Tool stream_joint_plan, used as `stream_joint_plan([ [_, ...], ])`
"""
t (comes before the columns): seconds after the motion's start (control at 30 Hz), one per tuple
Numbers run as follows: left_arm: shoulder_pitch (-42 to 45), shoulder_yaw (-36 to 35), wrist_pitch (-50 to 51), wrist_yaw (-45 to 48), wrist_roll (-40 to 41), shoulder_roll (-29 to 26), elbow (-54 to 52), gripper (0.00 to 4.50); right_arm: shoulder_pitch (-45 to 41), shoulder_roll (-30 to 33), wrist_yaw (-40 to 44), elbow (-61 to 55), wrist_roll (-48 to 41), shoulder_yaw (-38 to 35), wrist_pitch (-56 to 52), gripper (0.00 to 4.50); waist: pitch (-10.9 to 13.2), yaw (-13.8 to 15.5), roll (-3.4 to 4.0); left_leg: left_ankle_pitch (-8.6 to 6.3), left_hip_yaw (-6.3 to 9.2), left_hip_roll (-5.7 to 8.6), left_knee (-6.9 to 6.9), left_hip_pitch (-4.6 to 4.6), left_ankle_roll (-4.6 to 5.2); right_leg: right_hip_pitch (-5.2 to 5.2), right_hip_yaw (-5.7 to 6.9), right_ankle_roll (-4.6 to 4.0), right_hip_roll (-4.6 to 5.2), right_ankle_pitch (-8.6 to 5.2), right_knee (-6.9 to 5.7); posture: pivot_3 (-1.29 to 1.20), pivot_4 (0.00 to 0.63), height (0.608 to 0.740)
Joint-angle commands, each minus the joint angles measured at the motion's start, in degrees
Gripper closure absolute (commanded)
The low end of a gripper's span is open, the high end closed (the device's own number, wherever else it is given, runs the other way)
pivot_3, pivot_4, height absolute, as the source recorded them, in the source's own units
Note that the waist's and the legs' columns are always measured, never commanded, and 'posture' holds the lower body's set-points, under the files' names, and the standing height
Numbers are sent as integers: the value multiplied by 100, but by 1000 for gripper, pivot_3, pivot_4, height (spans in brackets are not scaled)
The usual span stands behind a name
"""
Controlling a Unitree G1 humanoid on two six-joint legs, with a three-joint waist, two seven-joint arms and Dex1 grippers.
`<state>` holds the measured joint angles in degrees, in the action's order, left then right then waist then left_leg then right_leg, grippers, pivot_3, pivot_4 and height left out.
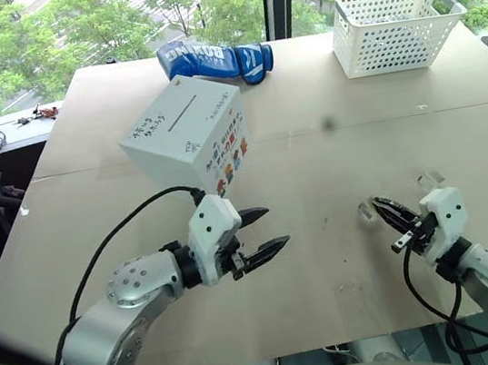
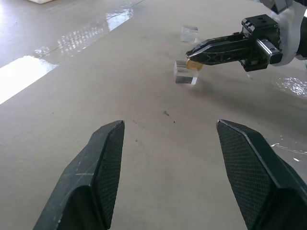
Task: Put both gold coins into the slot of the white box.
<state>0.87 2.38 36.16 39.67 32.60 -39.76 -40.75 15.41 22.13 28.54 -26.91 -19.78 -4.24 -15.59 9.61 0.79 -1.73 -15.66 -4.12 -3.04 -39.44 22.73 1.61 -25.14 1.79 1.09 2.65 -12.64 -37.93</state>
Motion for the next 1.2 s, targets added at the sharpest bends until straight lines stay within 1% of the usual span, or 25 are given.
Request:
stream_joint_plan([
  [0.03, 2, -27, -98, -33, -32, 47, -74, 1370, 13, -8, 42, -195, -267, -94, -141, 4464, 0, 0, 0, 0, 0, 0, 0, 0, 0, 0, 0, 0, 0, 0, 0, 0, 150, 704],
  [0.2, 41, -126, -27, -130, 128, 247, -76, 1370, -178, -300, -165, -506, -1189, -382, -580, 4464, 0, -5, 0, 0, 0, -1, 0, 0, 0, 0, -1, 5, 0, 3, -1, 0, 150, 704],
  [0.27, 137, -243, 111, -243, 464, 453, -84, 1370, -374, -436, -360, -682, -1865, -573, -887, 4464, 0, -2, 0, 0, 0, -1, 0, 0, 0, 0, -1, 6, 0, 4, -1, 0, 150, 704],
  [0.33, 259, -465, 312, -412, 1020, 701, -88, 1370, -613, -546, -624, -840, -2587, -758, -1211, 4464, 0, -2, 0, 0, 0, -2, -1, 2, 0, 0, -1, 8, 0, 6, -1, 0, 150, 704],
  [0.4, 382, -763, 538, -675, 1757, 945, -50, 1370, -874, -590, -922, -957, -3303, -886, -1504, 4464, 0, -5, 0, 0, 1, -2, -1, 2, 0, 1, -2, 12, 1, 8, -1, 0, 150, 704],
  [0.5, 580, -1135, 708, -1136, 2760, 1246, 86, 1370, -1499, -640, -1488, -1052, -4416, -945, -1805, 4464, 1, -18, 0, 0, 4, -2, -1, 2, 0, 1, -1, 12, -1, 18, -2, 0, 150, 704],
  [0.57, 794, -1301, 697, -1528, 3261, 1454, 209, 1370, -1976, -667, -1842, -1047, -5000, -888, -1919, 4464, 1, -26, 0, 0, 4, -2, -1, 2, 1, 0, -3, 4, -3, 25, -4, 0, 150, 704],
  [0.63, 1216, -1445, 492, -2112, 3993, 1855, 410, 1370, -2589, -833, -2146, -939, -5538, -709, -1951, 4464, 0, -14, -1, 1, 6, 3, -2, 1, 1, 2, -2, 5, -5, 26, -4, 0, 150, 704],
  [0.7, 1545, -1504, 342, -2506, 4569, 2148, 530, 1370, -3073, -980, -2348, -815, -5845, -549, -1954, 4464, 0, -7, -2, 1, 11, 18, -4, 3, 1, 3, 0, 3, -6, 29, -5, 0, 150, 704],
  [0.83, 1957, -1425, -2, -2926, 4912, 2646, 724, 1370, -3779, -1376, -2611, -557, -6170, -312, -1815, 4464, -2, -8, -4, 1, 21, 31, -5, 7, 2, 10, -3, 1, -2, 30, -2, 0, 150, 704],
  [0.9, 2099, -1298, -240, -3143, 4847, 3006, 791, 1370, -4129, -1671, -2740, -419, -6343, -239, -1678, 4464, -2, -10, -4, 0, 21, 35, -5, 11, 4, 10, -1, 2, 1, 30, 1, 0, 150, 704],
  [0.97, 2160, -1127, -369, -3270, 4694, 3253, 805, 1370, -4356, -1879, -2826, -316, -6437, -191, -1595, 4464, -2, -10, -4, -3, 20, 37, -5, 13, 8, 9, 2, 2, 2, 31, 4, 0, 150, 704],
  [1.07, 2130, -931, -423, -3319, 4590, 3412, 764, 1370, -4423, -1931, -2793, -286, -6432, -111, -1630, 4464, -2, 0, -4, -4, 26, 38, -5, 15, 10, 10, 8, 2, 2, 30, 5, 0, 150, 704],
  [1.2, 2048, -808, -468, -3330, 4721, 3502, 724, 1370, -4393, -1935, -2715, -370, -6510, 100, -1715, 4464, -2, -16, -4, -4, 26, 38, -5, 15, 10, 10, 8, 2, 2, 30, 4, 0, 150, 704],
])
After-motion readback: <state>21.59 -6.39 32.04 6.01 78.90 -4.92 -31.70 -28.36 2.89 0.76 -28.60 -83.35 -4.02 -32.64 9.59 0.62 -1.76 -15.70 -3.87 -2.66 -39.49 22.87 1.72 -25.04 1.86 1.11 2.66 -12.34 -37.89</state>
